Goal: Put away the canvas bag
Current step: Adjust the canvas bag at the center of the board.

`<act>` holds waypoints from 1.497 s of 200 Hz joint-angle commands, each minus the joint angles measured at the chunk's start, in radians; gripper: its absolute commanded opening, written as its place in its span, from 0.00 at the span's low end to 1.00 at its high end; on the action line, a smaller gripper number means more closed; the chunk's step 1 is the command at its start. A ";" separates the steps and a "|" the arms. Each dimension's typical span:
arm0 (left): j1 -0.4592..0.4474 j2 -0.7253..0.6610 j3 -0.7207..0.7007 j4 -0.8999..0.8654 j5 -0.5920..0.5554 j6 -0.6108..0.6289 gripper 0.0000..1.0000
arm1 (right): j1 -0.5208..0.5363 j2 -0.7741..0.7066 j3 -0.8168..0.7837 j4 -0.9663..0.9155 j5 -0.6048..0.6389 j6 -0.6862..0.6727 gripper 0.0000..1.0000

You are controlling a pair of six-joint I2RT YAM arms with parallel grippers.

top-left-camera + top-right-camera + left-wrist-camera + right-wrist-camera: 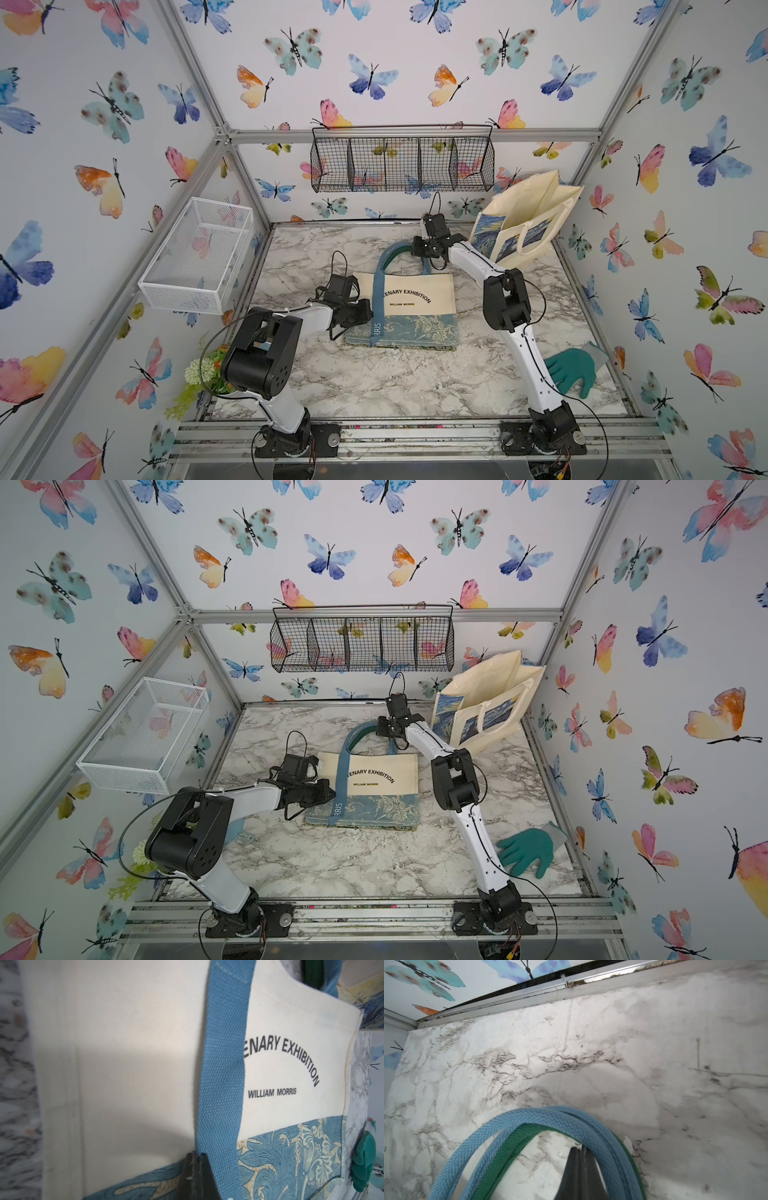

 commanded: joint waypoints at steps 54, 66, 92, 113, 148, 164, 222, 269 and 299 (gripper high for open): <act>-0.001 -0.002 -0.017 -0.085 0.001 0.005 0.00 | -0.023 -0.098 -0.028 0.084 0.125 -0.017 0.02; -0.001 -0.002 -0.016 -0.087 0.002 0.005 0.00 | -0.023 -0.103 -0.029 0.089 0.128 -0.018 0.02; -0.001 -0.004 -0.015 -0.086 0.002 0.008 0.00 | -0.023 -0.095 -0.011 0.068 0.111 -0.017 0.02; -0.001 -0.003 -0.010 -0.091 0.004 0.008 0.00 | -0.021 -0.099 -0.009 0.031 0.079 -0.015 0.03; 0.000 -0.048 0.015 -0.109 0.005 0.012 0.00 | -0.009 -0.238 -0.219 0.039 -0.007 -0.044 0.08; 0.000 -0.078 0.042 -0.135 -0.008 0.017 0.06 | -0.004 -0.316 -0.335 0.041 -0.066 -0.066 0.14; 0.040 -0.148 0.144 -0.288 -0.153 0.083 0.46 | 0.000 -0.476 -0.529 -0.229 -0.123 -0.053 0.28; 0.235 -0.151 0.031 -0.237 0.018 0.005 0.55 | 0.000 -0.633 -0.766 -0.313 -0.113 -0.100 0.48; 0.240 -0.188 -0.033 -0.215 0.044 -0.021 0.54 | -0.001 -0.761 -0.953 -0.274 -0.107 -0.109 0.51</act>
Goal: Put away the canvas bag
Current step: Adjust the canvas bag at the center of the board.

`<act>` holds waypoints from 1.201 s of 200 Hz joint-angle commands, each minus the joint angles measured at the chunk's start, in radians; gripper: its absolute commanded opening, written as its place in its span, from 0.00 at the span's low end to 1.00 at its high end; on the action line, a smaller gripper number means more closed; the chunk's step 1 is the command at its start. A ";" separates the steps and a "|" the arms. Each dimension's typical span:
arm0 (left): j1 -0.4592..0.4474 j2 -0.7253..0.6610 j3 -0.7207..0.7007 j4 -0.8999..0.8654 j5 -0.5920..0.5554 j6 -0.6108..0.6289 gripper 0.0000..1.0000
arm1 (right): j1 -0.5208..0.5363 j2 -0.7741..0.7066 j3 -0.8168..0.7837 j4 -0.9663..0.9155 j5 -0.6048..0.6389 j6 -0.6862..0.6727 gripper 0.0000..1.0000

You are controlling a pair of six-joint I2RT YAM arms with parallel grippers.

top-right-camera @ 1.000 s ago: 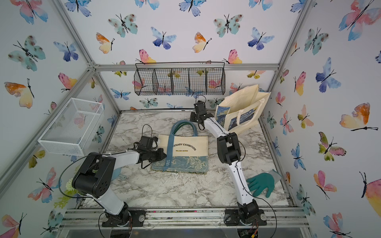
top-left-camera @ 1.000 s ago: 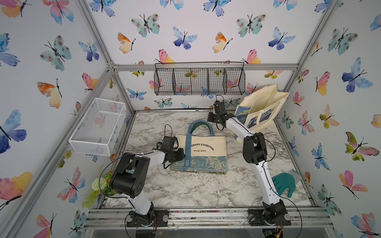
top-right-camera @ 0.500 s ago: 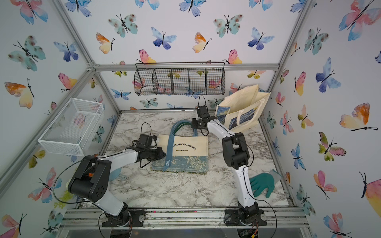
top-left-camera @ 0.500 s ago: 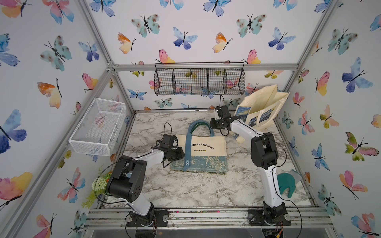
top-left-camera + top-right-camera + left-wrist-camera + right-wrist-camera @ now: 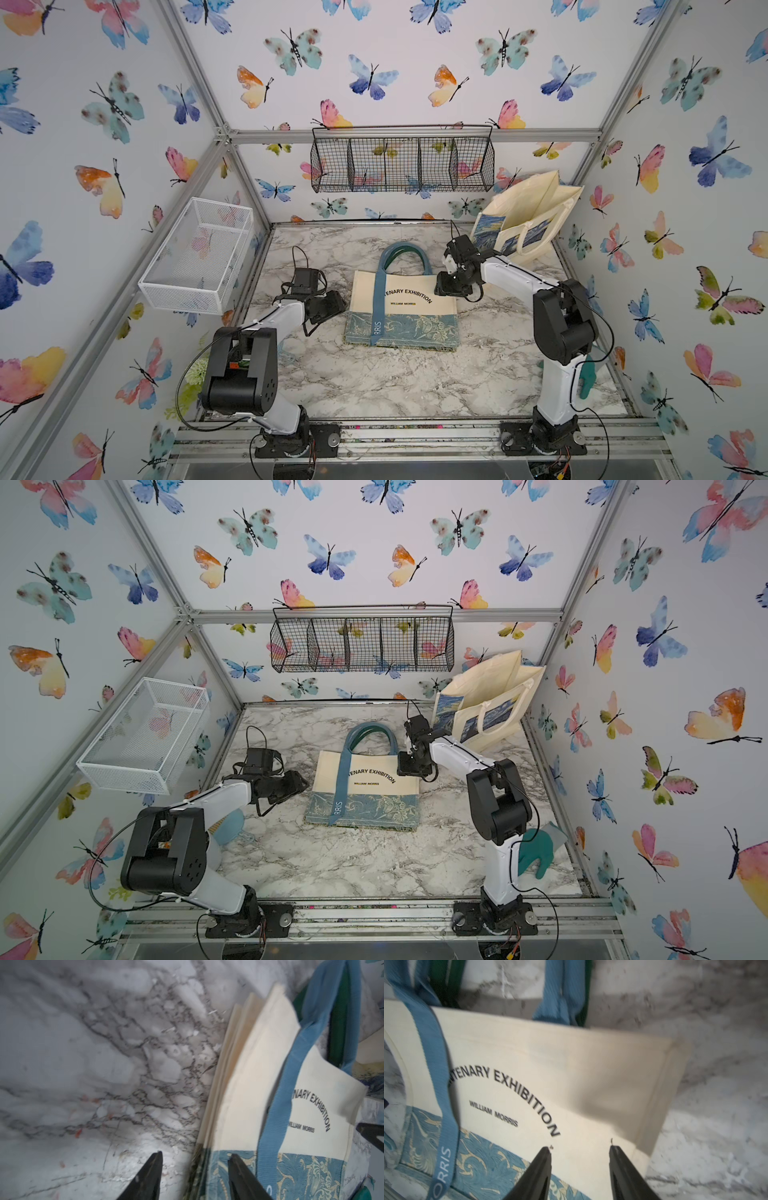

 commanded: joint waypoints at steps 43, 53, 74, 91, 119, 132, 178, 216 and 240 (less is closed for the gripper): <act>-0.028 -0.144 -0.119 0.017 0.118 -0.068 0.54 | -0.001 -0.166 -0.263 -0.009 0.028 -0.013 0.51; -0.040 -0.162 -0.130 0.009 0.119 -0.065 0.54 | -0.001 -0.176 -0.294 0.005 0.023 -0.009 0.52; -0.072 -0.176 -0.141 -0.019 0.106 -0.046 0.55 | -0.001 -0.182 -0.345 0.033 -0.030 0.007 0.53; -0.085 -0.166 -0.151 -0.033 0.088 -0.044 0.55 | -0.001 -0.194 -0.381 0.058 -0.070 0.020 0.54; -0.109 -0.142 -0.159 -0.041 0.029 -0.048 0.54 | 0.002 -0.208 -0.397 0.056 -0.069 0.018 0.54; -0.119 -0.126 -0.156 -0.045 0.006 -0.050 0.53 | 0.002 -0.209 -0.397 0.051 -0.065 0.016 0.54; -0.155 -0.095 -0.164 -0.044 -0.020 -0.045 0.34 | 0.012 -0.197 -0.403 0.066 -0.094 0.025 0.55; -0.186 -0.100 -0.182 -0.023 -0.023 -0.072 0.21 | 0.022 -0.180 -0.398 0.090 -0.130 0.040 0.54; -0.205 -0.094 -0.195 -0.006 -0.016 -0.090 0.20 | 0.022 -0.148 -0.368 0.090 -0.135 0.041 0.54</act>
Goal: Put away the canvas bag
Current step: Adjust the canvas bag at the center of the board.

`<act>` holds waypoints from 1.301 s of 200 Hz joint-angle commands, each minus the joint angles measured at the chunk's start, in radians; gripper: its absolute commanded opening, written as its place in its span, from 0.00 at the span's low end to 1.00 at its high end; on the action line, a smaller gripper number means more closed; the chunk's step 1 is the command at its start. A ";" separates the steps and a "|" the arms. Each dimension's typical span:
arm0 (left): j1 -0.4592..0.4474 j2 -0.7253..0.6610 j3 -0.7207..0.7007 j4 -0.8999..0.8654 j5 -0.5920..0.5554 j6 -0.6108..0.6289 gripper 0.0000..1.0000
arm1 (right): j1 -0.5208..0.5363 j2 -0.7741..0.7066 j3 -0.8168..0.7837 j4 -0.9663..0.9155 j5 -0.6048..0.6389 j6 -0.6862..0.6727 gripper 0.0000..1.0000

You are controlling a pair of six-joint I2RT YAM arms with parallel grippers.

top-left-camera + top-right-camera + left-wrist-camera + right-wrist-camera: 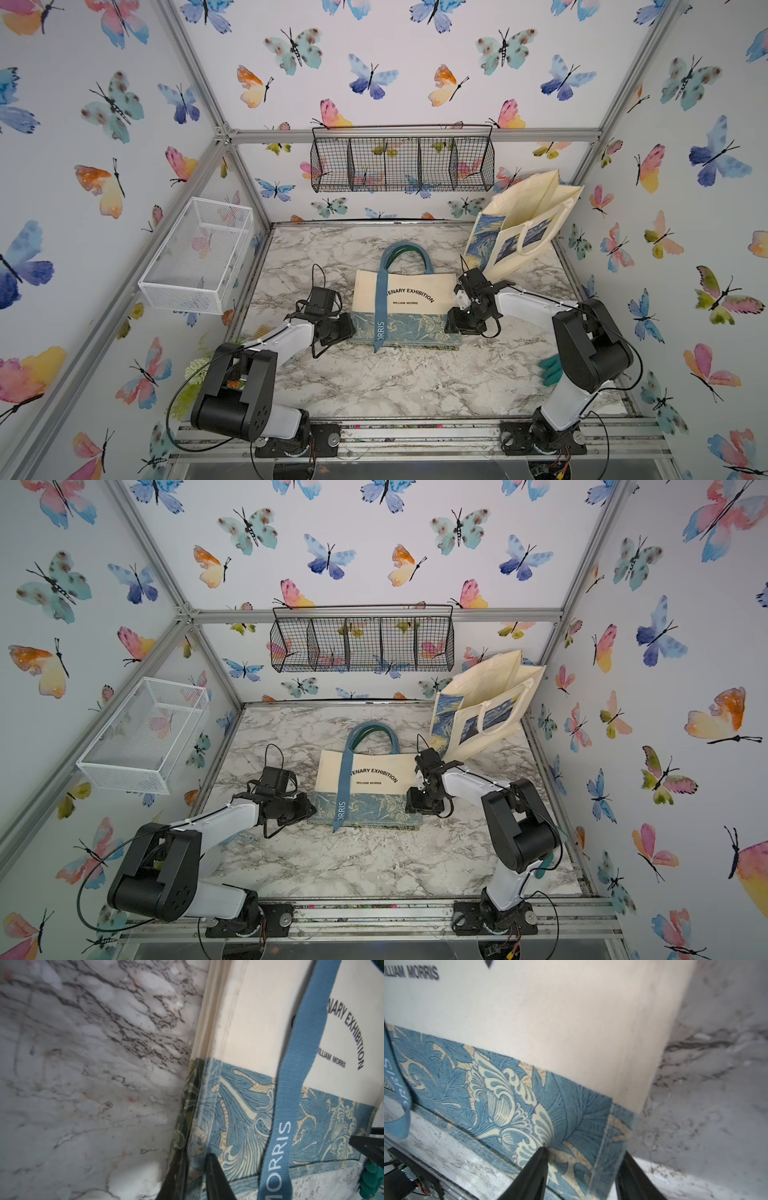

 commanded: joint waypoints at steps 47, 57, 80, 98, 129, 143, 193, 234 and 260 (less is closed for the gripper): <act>-0.048 0.027 -0.052 0.018 0.029 -0.042 0.20 | 0.008 0.122 0.099 0.007 -0.021 0.004 0.54; -0.050 0.026 -0.055 0.020 0.030 -0.042 0.20 | 0.009 0.136 0.116 0.004 -0.015 0.001 0.54; -0.050 0.023 -0.056 0.020 0.028 -0.041 0.20 | 0.009 0.160 0.151 -0.008 -0.016 -0.004 0.53; -0.050 0.025 -0.052 0.021 0.027 -0.039 0.20 | 0.008 0.162 0.157 -0.005 -0.018 -0.001 0.53; -0.050 0.022 -0.052 0.029 0.036 -0.042 0.19 | 0.009 0.161 0.158 -0.001 -0.032 0.007 0.52; -0.050 0.021 -0.052 0.032 0.042 -0.046 0.20 | 0.009 0.158 0.162 0.000 -0.045 0.008 0.52; -0.051 0.018 -0.049 0.047 0.068 -0.058 0.40 | 0.009 0.166 0.184 -0.008 -0.057 0.004 0.46; -0.053 0.017 -0.051 0.045 0.066 -0.058 0.41 | 0.009 0.159 0.193 -0.020 -0.042 -0.009 0.53; -0.051 0.000 -0.028 0.003 0.027 -0.042 0.41 | 0.009 0.137 0.218 -0.044 -0.002 -0.026 0.54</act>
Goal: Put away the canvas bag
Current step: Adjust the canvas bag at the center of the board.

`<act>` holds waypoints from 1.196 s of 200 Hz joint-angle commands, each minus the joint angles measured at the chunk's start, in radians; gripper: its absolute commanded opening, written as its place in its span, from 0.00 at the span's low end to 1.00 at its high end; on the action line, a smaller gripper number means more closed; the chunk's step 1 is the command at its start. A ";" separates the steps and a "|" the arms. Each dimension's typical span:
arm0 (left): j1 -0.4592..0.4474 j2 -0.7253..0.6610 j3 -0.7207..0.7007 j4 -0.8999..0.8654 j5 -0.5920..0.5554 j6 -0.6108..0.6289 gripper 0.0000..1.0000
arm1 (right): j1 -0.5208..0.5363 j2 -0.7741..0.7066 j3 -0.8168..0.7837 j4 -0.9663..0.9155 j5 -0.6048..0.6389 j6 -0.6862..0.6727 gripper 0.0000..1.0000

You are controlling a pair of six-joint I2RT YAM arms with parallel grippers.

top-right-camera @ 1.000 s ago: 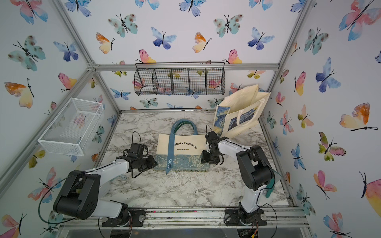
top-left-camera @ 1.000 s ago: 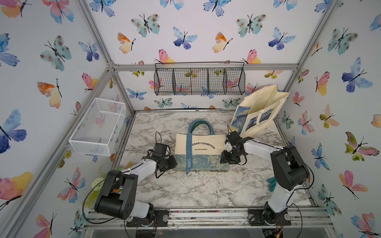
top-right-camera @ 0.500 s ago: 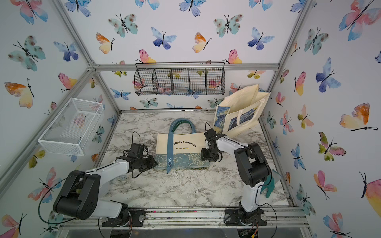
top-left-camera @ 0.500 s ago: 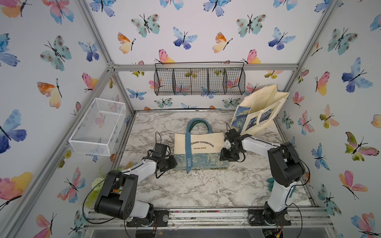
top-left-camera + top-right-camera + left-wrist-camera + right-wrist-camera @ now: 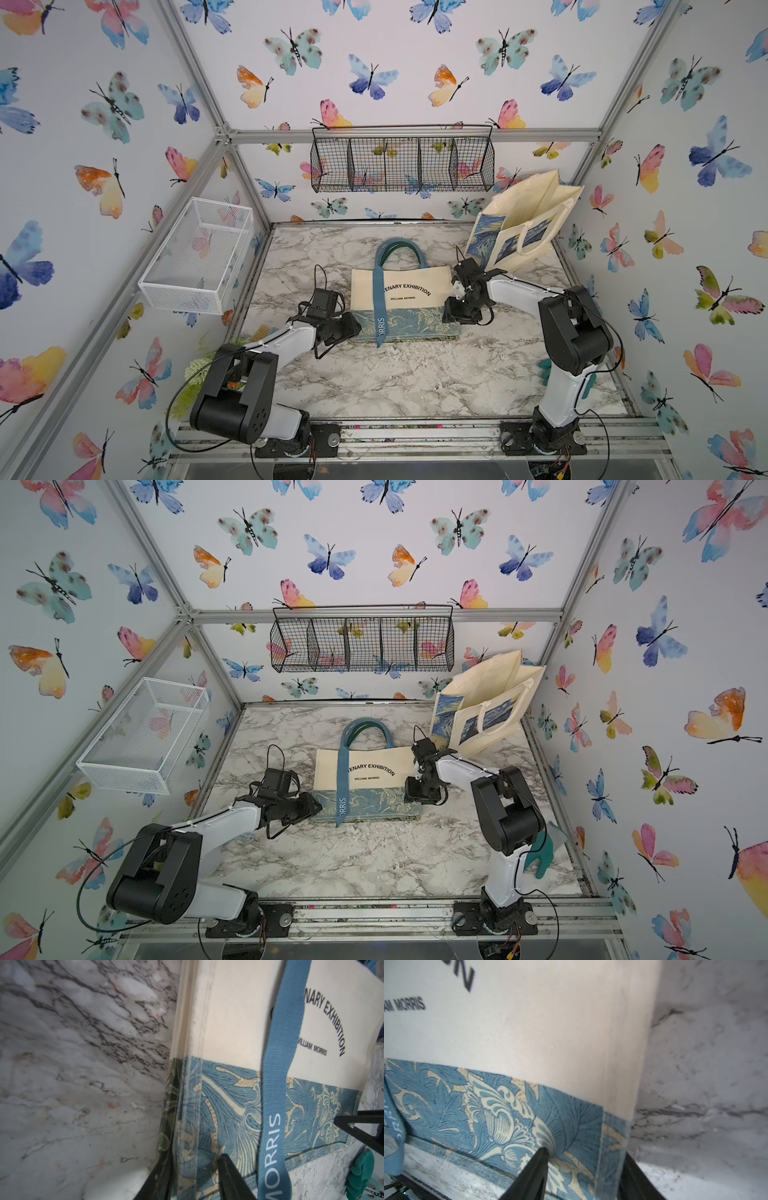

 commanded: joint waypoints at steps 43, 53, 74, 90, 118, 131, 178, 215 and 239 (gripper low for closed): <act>-0.016 -0.078 0.112 -0.237 -0.146 0.076 0.42 | 0.015 -0.069 0.147 -0.081 0.125 -0.077 0.56; -0.011 -0.097 0.152 -0.284 -0.174 0.094 0.42 | 0.010 -0.103 0.165 -0.088 0.144 -0.088 0.58; -0.010 -0.142 0.226 -0.345 -0.208 0.118 0.43 | 0.007 -0.186 0.192 -0.083 0.192 -0.105 0.65; -0.008 -0.166 0.275 -0.378 -0.226 0.130 0.44 | 0.006 -0.246 0.198 -0.061 0.238 -0.110 0.68; -0.005 -0.191 0.347 -0.394 -0.209 0.156 0.44 | 0.002 -0.308 0.217 -0.060 0.298 -0.112 0.65; -0.005 -0.199 0.351 -0.365 -0.183 0.165 0.45 | -0.002 -0.311 0.198 -0.044 0.287 -0.107 0.58; -0.003 -0.147 0.380 -0.248 0.051 0.170 0.44 | -0.008 -0.312 0.152 -0.054 0.211 -0.067 0.41; -0.005 -0.094 0.408 -0.118 0.153 0.126 0.47 | -0.015 -0.377 0.085 0.016 0.231 -0.072 0.44; -0.005 -0.036 0.457 -0.151 0.166 0.129 0.46 | -0.014 -0.263 0.031 -0.034 0.192 -0.062 0.41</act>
